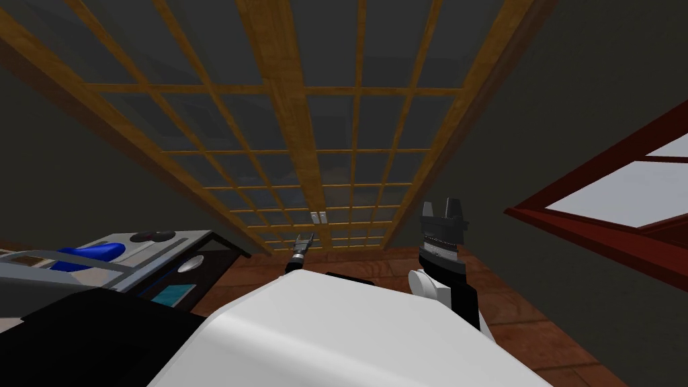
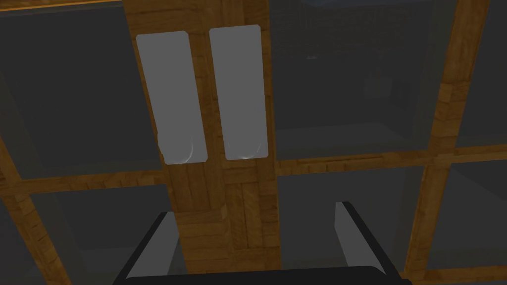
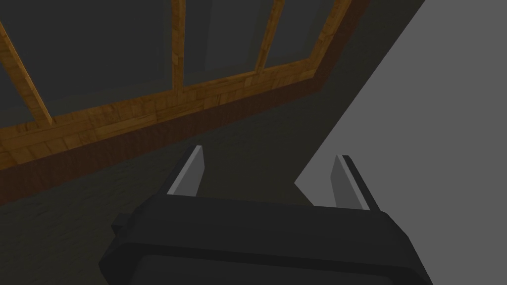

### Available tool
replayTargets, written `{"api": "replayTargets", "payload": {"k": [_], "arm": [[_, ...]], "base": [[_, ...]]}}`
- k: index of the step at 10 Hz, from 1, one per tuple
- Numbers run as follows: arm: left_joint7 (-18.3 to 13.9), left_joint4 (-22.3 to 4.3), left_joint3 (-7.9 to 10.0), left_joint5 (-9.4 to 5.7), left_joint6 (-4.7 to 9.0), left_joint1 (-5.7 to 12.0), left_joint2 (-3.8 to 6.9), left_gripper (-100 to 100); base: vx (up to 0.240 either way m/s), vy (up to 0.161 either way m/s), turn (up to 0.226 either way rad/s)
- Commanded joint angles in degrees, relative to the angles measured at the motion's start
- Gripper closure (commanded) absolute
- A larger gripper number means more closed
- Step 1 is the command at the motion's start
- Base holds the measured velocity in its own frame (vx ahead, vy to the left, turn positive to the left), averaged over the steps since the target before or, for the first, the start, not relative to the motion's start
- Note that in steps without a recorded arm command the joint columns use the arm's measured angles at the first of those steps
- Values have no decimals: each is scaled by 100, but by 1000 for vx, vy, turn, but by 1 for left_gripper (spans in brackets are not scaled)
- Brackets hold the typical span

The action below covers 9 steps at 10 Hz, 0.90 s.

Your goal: Pull the door open

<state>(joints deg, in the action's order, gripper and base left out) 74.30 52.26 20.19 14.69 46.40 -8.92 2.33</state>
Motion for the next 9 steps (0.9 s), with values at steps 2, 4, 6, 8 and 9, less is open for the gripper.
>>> {"api": "replayTargets", "payload": {"k": [2, 4, 6, 8, 9], "arm": [[24, -12, 115, -46, -31, -185, 89, -100], [62, -118, 268, -113, -44, -289, 190, -100], [91, -192, 376, -162, -53, -353, 248, -100], [144, -323, 571, -250, -69, -454, 337, -100], [167, -377, 652, -287, -75, -493, 370, -100]], "base": [[-178, 19, 31], [-184, 32, 19], [-163, 38, 7], [-107, 28, 1], [-184, 34, -3]]}}
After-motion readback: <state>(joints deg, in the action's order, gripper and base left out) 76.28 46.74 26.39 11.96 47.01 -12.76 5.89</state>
